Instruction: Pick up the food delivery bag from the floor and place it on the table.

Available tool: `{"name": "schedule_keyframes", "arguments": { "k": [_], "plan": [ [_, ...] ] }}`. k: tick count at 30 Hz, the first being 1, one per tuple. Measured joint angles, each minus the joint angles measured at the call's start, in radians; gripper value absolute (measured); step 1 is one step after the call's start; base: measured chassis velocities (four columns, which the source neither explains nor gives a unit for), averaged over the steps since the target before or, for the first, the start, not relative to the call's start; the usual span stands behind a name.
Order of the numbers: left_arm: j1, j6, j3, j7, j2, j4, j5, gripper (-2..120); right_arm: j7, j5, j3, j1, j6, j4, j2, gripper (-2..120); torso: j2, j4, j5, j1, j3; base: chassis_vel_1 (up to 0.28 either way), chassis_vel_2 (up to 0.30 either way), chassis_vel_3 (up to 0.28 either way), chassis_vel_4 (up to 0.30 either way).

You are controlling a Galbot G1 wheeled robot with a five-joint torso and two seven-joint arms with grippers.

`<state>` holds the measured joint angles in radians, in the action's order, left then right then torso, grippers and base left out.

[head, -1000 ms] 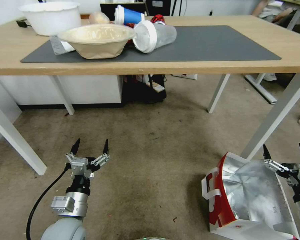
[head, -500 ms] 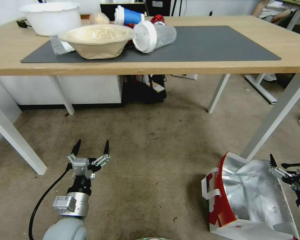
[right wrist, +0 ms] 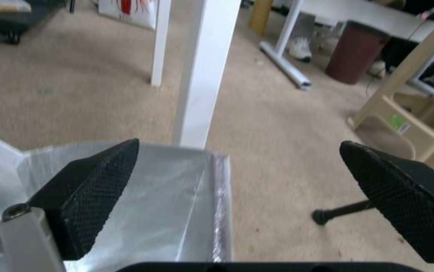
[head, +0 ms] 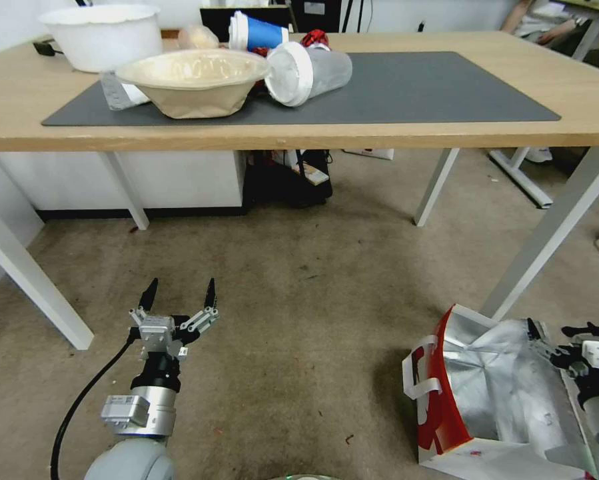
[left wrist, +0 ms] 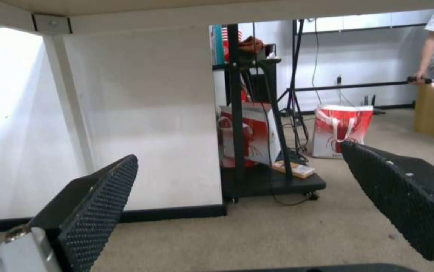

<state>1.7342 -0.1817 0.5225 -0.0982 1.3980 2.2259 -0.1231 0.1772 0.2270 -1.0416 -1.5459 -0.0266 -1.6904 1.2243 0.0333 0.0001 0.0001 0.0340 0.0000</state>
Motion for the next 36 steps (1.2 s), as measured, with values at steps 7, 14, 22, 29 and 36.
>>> {"name": "schedule_keyframes", "arguments": {
  "k": [7,14,22,29,36],
  "plan": [
    [0.006,-0.008,0.000,-0.003,0.004,0.003,0.004,100,0.002,0.002,0.018,0.011,-0.084,0.011,-0.013,96,0.000,0.0000,-0.0001,0.000,0.000,0.000,0.000,0.000,0.000],
    [0.003,-0.011,0.008,-0.007,0.004,0.007,-0.010,100,0.005,0.047,0.029,0.004,-0.139,0.011,-0.016,77,0.000,0.0000,-0.0001,0.000,0.000,0.000,0.000,0.000,0.000],
    [0.002,-0.010,0.005,-0.007,0.002,0.009,-0.012,100,0.002,0.067,0.034,0.001,-0.153,0.014,-0.014,47,0.000,0.0000,-0.0002,0.000,0.000,0.000,0.000,0.000,0.000],
    [0.004,-0.010,0.006,-0.007,-0.002,0.011,-0.012,100,0.003,0.076,0.037,-0.002,-0.152,0.023,-0.012,24,0.000,0.0000,-0.0001,0.000,0.000,0.000,0.000,0.000,0.000],
    [0.005,-0.009,0.003,-0.007,0.000,0.011,-0.012,100,-0.001,0.091,0.037,-0.009,-0.137,0.018,-0.013,0,0.000,-0.0001,-0.0001,0.000,0.000,0.000,0.000,0.000,0.000]
  ]
}}
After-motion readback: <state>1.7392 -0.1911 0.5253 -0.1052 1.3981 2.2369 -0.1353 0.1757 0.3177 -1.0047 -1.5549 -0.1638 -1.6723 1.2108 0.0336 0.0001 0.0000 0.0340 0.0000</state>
